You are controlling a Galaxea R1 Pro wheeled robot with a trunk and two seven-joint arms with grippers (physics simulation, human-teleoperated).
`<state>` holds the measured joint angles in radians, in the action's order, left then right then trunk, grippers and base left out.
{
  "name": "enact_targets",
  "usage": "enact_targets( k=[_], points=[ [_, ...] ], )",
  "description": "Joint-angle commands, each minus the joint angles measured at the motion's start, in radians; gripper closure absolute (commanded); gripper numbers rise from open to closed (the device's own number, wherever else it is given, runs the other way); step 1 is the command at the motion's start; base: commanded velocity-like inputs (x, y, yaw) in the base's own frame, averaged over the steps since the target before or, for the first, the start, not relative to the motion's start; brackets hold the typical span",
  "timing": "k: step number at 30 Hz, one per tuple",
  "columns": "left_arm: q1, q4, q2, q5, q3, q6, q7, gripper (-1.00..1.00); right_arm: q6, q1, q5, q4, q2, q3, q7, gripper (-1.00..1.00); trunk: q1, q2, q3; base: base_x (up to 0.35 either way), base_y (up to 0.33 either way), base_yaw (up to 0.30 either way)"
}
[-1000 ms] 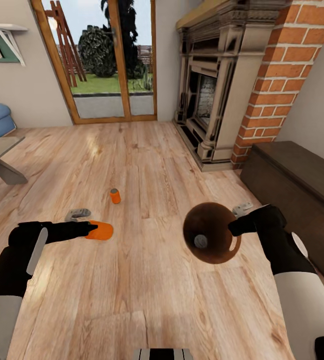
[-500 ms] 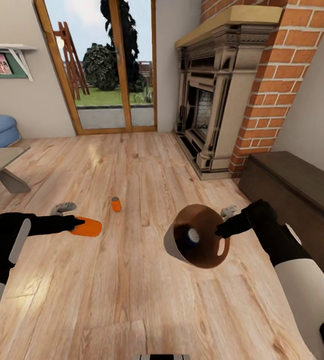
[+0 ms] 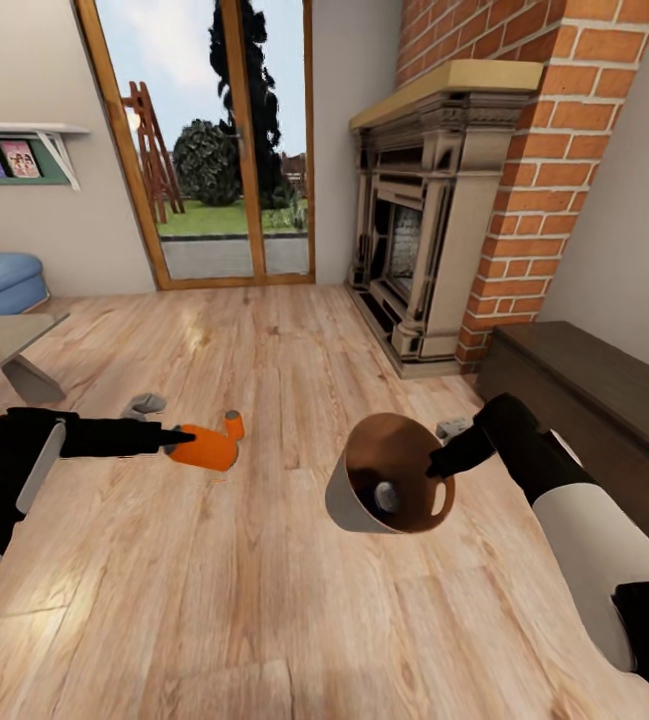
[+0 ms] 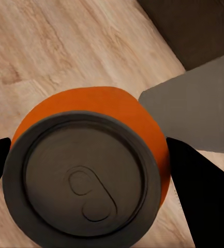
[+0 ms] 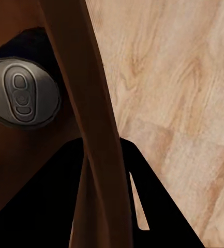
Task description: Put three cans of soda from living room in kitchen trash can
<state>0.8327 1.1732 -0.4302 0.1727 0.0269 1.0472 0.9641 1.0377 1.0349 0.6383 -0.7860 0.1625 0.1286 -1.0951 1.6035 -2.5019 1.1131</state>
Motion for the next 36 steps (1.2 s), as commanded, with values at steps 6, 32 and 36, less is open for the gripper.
enact_targets(
  k=[6,32,36],
  points=[
    [0.000,0.057,-0.019,-0.002,0.002,0.000,0.023,1.00,0.010,0.028,-0.012,0.104,-0.027,0.001,0.004,1.00,-0.003,0.001,-0.023,0.000,0.000,0.000],
    [0.138,0.025,0.000,0.002,0.158,0.000,0.120,1.00,0.010,0.033,0.039,0.236,-0.118,0.047,0.032,1.00,-0.096,0.171,-0.106,0.000,0.000,0.000],
    [0.150,-0.011,0.004,0.000,0.172,0.000,0.120,1.00,0.010,0.032,0.038,0.237,-0.131,0.045,0.130,1.00,-0.096,0.171,-0.106,0.000,0.000,0.000]
  ],
)
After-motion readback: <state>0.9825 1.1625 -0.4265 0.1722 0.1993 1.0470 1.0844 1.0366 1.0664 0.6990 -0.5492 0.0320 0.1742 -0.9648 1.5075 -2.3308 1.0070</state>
